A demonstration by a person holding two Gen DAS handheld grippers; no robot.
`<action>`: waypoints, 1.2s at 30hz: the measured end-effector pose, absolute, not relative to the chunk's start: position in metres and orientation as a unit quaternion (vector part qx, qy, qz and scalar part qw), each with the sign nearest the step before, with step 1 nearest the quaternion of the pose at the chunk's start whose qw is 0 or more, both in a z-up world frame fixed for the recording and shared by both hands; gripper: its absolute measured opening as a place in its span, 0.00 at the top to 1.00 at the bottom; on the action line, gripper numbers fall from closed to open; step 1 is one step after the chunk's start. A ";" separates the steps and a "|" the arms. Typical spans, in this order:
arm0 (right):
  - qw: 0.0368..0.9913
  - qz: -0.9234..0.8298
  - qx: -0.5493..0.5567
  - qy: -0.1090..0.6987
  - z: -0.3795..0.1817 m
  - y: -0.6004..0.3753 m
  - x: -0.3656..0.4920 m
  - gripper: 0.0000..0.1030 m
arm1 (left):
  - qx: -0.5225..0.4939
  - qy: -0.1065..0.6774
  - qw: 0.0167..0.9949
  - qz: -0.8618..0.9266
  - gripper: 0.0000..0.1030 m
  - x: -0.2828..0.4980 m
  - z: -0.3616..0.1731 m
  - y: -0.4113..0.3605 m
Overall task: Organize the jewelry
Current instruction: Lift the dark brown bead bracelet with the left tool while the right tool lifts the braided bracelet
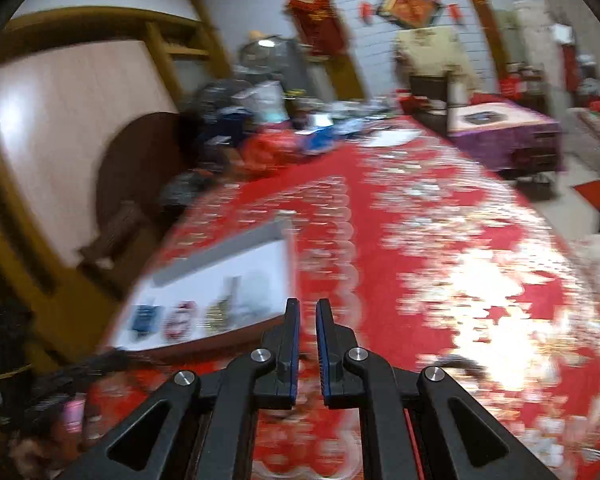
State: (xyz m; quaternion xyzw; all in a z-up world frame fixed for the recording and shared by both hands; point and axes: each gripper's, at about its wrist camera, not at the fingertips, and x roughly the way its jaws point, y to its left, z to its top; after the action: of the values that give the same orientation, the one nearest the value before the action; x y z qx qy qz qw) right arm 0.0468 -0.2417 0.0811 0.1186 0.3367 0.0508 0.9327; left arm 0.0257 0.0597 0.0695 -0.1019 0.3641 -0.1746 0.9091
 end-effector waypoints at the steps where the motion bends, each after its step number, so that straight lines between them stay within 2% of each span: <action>1: 0.928 0.009 0.127 0.350 0.074 -0.254 0.049 0.91 | -0.103 0.364 0.909 -0.174 0.91 0.026 0.070 0.061; 2: 0.916 -0.022 0.162 0.367 0.065 -0.273 0.051 0.86 | -0.104 0.365 0.909 -0.174 0.91 0.026 0.069 0.061; 3: 0.903 -0.048 0.191 0.382 0.056 -0.287 0.052 0.77 | -0.104 0.365 0.909 -0.174 0.91 0.026 0.069 0.061; 4: 0.891 -0.074 0.211 0.396 0.047 -0.299 0.052 0.73 | -0.105 0.366 0.908 -0.176 0.91 0.027 0.068 0.060; 7: 0.877 -0.073 0.234 0.414 0.035 -0.307 0.055 0.70 | -0.105 0.370 0.905 -0.180 0.91 0.027 0.064 0.056; 9: 0.869 -0.066 0.214 0.441 0.027 -0.297 0.063 0.63 | -0.104 0.373 0.904 -0.183 0.91 0.027 0.063 0.054; 11: 0.861 -0.071 0.161 0.477 0.014 -0.283 0.074 0.63 | -0.102 0.375 0.902 -0.186 0.91 0.027 0.062 0.051; 14: 0.864 -0.095 0.063 0.490 0.010 -0.258 0.081 0.63 | -0.098 0.377 0.902 -0.185 0.91 0.026 0.061 0.049; 16: 0.867 -0.103 0.063 0.484 0.010 -0.258 0.078 0.64 | -0.096 0.381 0.901 -0.182 0.91 0.027 0.059 0.047; 19: 0.868 -0.103 0.060 0.482 0.012 -0.261 0.076 0.78 | -0.093 0.386 0.901 -0.174 0.91 0.027 0.057 0.045; 20: 0.868 -0.097 0.061 0.482 0.013 -0.259 0.076 0.92 | -0.092 0.388 0.901 -0.172 0.91 0.028 0.057 0.045; 23: 0.875 -0.081 0.080 0.471 0.017 -0.261 0.072 0.94 | -0.088 0.387 0.903 -0.168 0.91 0.025 0.057 0.044; 29: 0.929 -0.060 0.056 0.362 0.061 -0.245 0.049 0.94 | -0.089 0.386 0.903 -0.164 0.91 0.025 0.057 0.046; 36: 0.949 -0.024 0.059 0.308 0.083 -0.234 0.041 0.94 | -0.090 0.387 0.903 -0.162 0.91 0.026 0.058 0.048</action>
State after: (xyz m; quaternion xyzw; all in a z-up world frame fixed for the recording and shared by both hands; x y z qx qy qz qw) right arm 0.0412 -0.2339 0.0834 0.0592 0.3079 -0.0237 0.9493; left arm 0.0259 0.0476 0.0581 -0.0895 0.3871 -0.1621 0.9033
